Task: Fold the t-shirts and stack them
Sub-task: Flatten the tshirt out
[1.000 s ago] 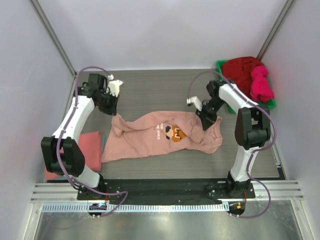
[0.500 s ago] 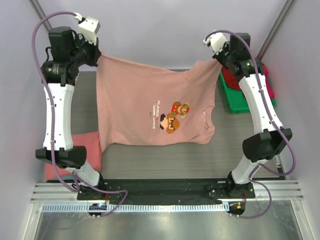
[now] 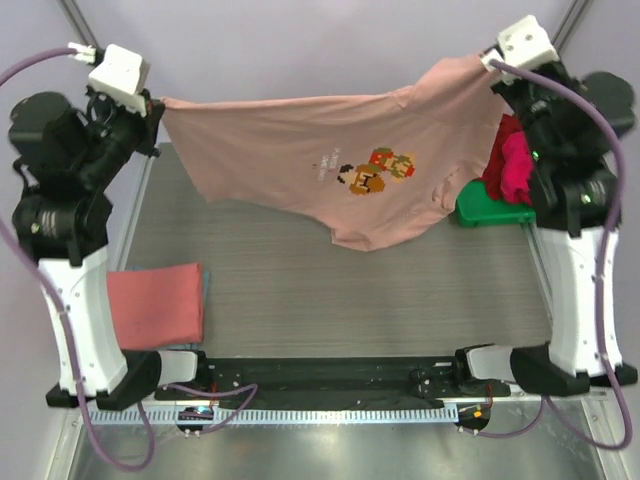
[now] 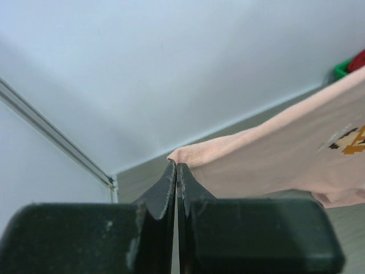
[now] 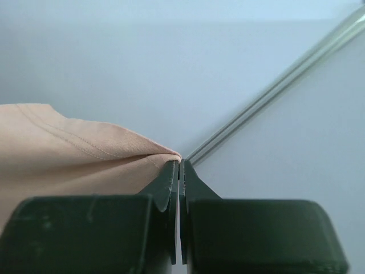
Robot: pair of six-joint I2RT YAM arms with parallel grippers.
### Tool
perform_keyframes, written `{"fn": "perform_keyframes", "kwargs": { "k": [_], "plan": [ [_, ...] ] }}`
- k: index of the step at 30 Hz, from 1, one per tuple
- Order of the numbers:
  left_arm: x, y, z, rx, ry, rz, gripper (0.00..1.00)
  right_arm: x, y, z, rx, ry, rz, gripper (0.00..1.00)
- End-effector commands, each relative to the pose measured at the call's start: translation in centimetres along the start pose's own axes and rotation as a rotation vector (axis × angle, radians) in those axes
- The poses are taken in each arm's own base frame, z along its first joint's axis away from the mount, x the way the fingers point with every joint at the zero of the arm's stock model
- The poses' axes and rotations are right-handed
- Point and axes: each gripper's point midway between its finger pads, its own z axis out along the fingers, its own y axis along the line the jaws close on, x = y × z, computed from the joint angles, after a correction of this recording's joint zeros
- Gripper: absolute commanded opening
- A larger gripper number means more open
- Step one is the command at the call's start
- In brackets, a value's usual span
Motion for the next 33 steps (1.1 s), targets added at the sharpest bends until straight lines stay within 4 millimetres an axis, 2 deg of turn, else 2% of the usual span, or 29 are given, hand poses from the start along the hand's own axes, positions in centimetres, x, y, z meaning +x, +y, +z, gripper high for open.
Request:
{"fn": "perform_keyframes", "kwargs": {
  "k": [1,3,4,11,14,16,17,20,21,23,24,25,26,28,29,30,31,32,33],
  "plan": [
    [-3.8,0.1,-4.9,-0.05,-0.136,0.062,0.0,-5.1,-5.0,-4.8,0.13,-0.174,-0.039,0.01],
    [-4.4,-0.1,-6.6,-0.064,-0.16,0.073,0.0,-6.1,-6.0,-6.6,0.148,-0.206,-0.054,0.01],
    [-5.0,-0.2,-8.2,-0.076,-0.186,0.084,0.0,-7.0,-7.0,-8.4,0.171,-0.238,-0.057,0.01],
    [-7.0,0.1,-13.6,-0.162,-0.274,0.152,0.0,-11.0,-11.6,-15.0,0.29,-0.351,-0.096,0.01],
    [-7.8,0.5,-14.6,-0.195,-0.295,0.185,0.0,-12.2,-13.0,-16.1,0.326,-0.383,-0.102,0.01],
    [-8.3,1.0,-14.9,-0.219,-0.304,0.21,0.0,-12.7,-13.5,-15.9,0.338,-0.388,-0.11,0.01],
    [-8.1,1.4,-13.9,-0.223,-0.285,0.214,0.0,-12.9,-13.7,-15.0,0.343,-0.386,-0.115,0.01],
    [-8.5,2.1,-12.8,-0.233,-0.27,0.249,0.0,-13.7,-14.0,-13.5,0.349,-0.401,-0.131,0.01],
    [-8.2,2.5,-11.3,-0.23,-0.244,0.256,0.0,-13.1,-13.1,-10.8,0.324,-0.381,-0.131,0.01],
    [-7.7,3.1,-9.6,-0.234,-0.216,0.283,0.0,-13.8,-12.7,-9.1,0.306,-0.413,-0.131,0.01],
    [-6.7,3.4,-8.3,-0.229,-0.182,0.287,0.0,-13.1,-11.3,-6.2,0.268,-0.399,-0.134,0.01],
    [-5.8,3.7,-6.4,-0.219,-0.148,0.287,0.0,-12.8,-10.6,-5.1,0.253,-0.393,-0.134,0.01],
    [-4.9,3.8,-5.2,-0.208,-0.12,0.302,0.0,-11.8,-9.2,-3.2,0.214,-0.372,-0.136,0.01],
    [-1.2,3.7,-1.5,-0.16,-0.027,0.298,0.0,-10.1,-6.1,0.0,0.127,-0.352,-0.147,0.01],
    [0.4,3.3,-0.2,-0.131,0.01,0.298,0.0,-7.8,-3.0,2.1,0.048,-0.308,-0.151,0.01],
    [3.7,2.6,1.7,-0.083,0.086,0.285,0.0,-6.4,-1.0,3.3,-0.002,-0.291,-0.16,0.01],
    [5.4,1.9,2.9,-0.035,0.109,0.281,0.0,-5.3,1.0,4.1,-0.057,-0.284,-0.17,0.01],
    [7.5,1.4,4.1,-0.004,0.15,0.268,0.0,-1.6,5.3,5.7,-0.154,-0.222,-0.17,0.01],
    [11.4,0.3,5.6,0.044,0.225,0.231,0.0,-0.2,6.9,6.3,-0.181,-0.211,-0.167,0.01]
  ]
}}
